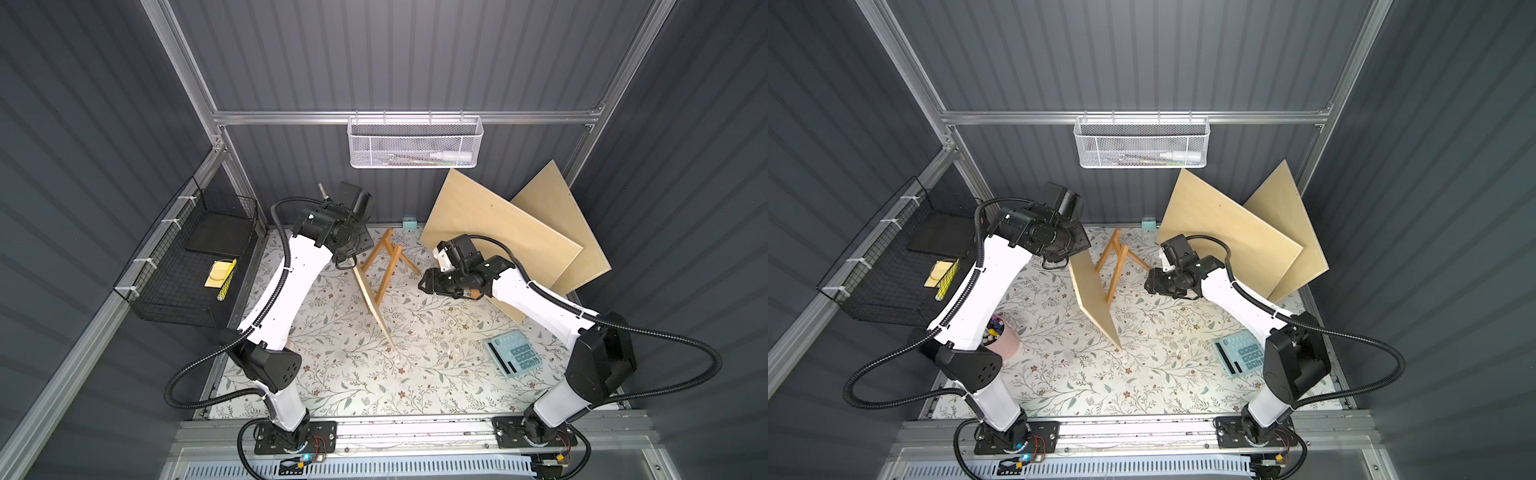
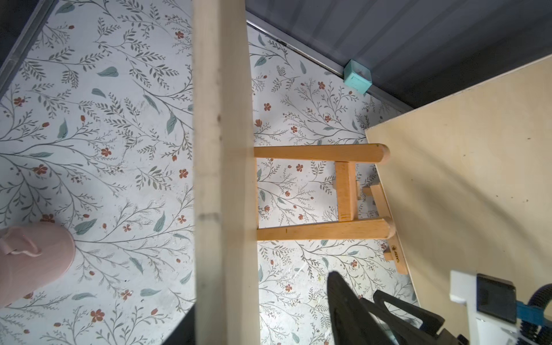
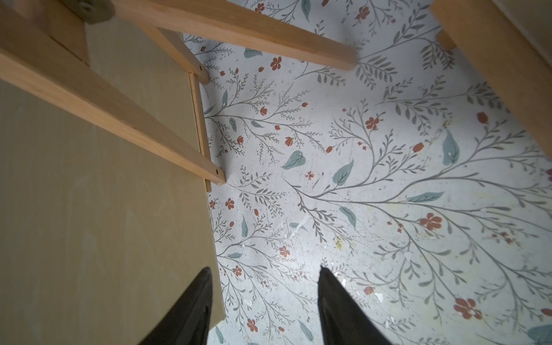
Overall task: Assemble the easel
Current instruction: Place the drawing board on the easel.
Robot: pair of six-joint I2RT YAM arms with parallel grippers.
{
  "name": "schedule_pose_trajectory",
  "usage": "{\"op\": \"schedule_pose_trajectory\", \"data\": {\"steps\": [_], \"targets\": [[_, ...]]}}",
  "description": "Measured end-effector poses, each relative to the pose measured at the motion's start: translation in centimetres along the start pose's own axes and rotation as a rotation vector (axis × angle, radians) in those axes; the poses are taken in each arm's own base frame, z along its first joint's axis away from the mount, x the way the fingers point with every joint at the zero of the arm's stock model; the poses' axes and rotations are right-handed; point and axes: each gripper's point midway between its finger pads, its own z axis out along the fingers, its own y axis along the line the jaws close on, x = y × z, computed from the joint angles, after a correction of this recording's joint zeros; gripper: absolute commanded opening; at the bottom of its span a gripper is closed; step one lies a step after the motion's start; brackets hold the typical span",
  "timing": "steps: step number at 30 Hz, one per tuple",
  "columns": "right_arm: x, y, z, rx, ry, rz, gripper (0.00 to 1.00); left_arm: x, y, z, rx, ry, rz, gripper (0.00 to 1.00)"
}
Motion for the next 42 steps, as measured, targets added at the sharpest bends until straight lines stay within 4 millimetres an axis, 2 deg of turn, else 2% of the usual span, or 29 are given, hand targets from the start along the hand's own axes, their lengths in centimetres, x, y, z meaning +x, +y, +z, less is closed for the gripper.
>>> {"op": "schedule_pose_trajectory", "data": {"steps": [7, 14, 19, 22, 31, 36, 42], "targets": [[-0.2, 0.3, -1.1, -0.01, -0.026, -0.004, 0.57, 0.0, -3.0, 0.8, 0.068, 0.009, 0.017, 0.61], [-0.7, 0.1, -2.4, 0.014, -0.069, -0.012, 0.59, -0.3, -5.8, 3.2, 0.122, 0.023, 0.036, 0.68], [-0.9, -0.6, -3.6, 0.057, -0.099, -0.025, 0.6, -0.4, -6.2, 3.6, 0.134, 0.01, 0.04, 0.71], [-1.3, -1.3, -4.4, 0.086, -0.125, -0.025, 0.61, -0.3, -6.0, 3.6, 0.138, 0.003, 0.042, 0.79], [-3.4, -4.5, -6.9, 0.192, -0.219, 0.004, 0.63, -1.0, -6.7, 2.9, 0.189, -0.037, 0.058, 0.99], [-4.3, -6.5, -9.3, 0.263, -0.277, 0.012, 0.65, -1.7, -7.3, 2.0, 0.236, -0.084, 0.076, 1.0], [-4.3, -8.8, -11.7, 0.34, -0.335, 0.006, 0.68, -3.3, -5.7, -1.2, 0.231, -0.216, 0.1, 1.0]]}}
